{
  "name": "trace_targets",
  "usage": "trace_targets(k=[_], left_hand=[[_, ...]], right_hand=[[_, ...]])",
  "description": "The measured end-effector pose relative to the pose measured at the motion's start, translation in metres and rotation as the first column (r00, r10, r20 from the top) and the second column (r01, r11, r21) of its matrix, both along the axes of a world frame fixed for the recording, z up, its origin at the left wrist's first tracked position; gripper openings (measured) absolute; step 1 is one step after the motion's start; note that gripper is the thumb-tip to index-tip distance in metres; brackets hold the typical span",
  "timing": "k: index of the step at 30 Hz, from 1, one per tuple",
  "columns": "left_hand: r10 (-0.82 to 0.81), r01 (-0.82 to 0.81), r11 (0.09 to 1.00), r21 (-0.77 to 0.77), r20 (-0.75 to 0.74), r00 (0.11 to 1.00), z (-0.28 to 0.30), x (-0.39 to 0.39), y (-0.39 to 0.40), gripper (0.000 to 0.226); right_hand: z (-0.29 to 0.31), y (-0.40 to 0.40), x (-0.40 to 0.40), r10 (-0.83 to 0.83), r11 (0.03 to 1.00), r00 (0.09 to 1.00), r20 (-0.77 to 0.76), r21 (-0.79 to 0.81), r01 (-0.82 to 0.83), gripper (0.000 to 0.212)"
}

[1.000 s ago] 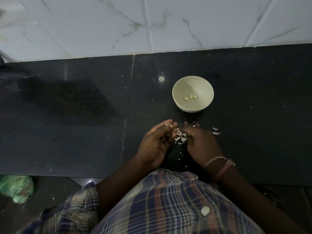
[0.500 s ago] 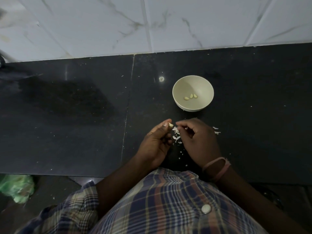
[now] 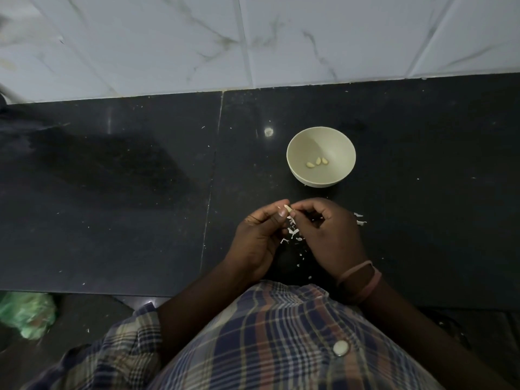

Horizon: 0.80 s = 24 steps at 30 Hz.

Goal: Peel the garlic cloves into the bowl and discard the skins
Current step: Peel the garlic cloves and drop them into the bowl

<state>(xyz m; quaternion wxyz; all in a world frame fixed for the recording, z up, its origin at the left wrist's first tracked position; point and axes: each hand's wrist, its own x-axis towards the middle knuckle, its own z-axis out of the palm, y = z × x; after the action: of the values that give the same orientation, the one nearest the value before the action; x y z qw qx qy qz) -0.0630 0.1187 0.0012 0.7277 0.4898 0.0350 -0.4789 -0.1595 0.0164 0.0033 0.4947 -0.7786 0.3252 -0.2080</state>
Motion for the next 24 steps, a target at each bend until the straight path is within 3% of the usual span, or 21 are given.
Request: trace_targets(k=[7, 14, 17, 24], left_hand=[[-0.024, 0.025, 0.999, -0.025, 0.055, 0.998, 0.000, 0.000, -0.001, 0.026], [-0.049, 0.048, 0.999, 0.011, 0.108, 0.993, -0.006, 0.002, -0.002, 0.034], [-0.036, 0.033, 0.999, 0.034, 0.113, 0.993, -0.007, 0.004, -0.003, 0.036], [0.005, -0.004, 1.000, -0.015, 0.057, 0.998, -0.004, 0.003, -0.005, 0.025]], right_hand=[[0.001, -0.001, 0.000, -0.046, 0.993, 0.999, 0.022, 0.110, 0.043, 0.009], [0.001, -0.005, 0.002, -0.033, 0.989, 0.997, 0.064, 0.145, 0.023, 0.035], [0.001, -0.005, 0.002, -0.013, 0.995, 0.999, 0.039, 0.098, 0.009, 0.023], [0.004, -0.002, 0.003, -0.140, 0.958, 0.989, 0.052, 0.259, 0.122, 0.009]])
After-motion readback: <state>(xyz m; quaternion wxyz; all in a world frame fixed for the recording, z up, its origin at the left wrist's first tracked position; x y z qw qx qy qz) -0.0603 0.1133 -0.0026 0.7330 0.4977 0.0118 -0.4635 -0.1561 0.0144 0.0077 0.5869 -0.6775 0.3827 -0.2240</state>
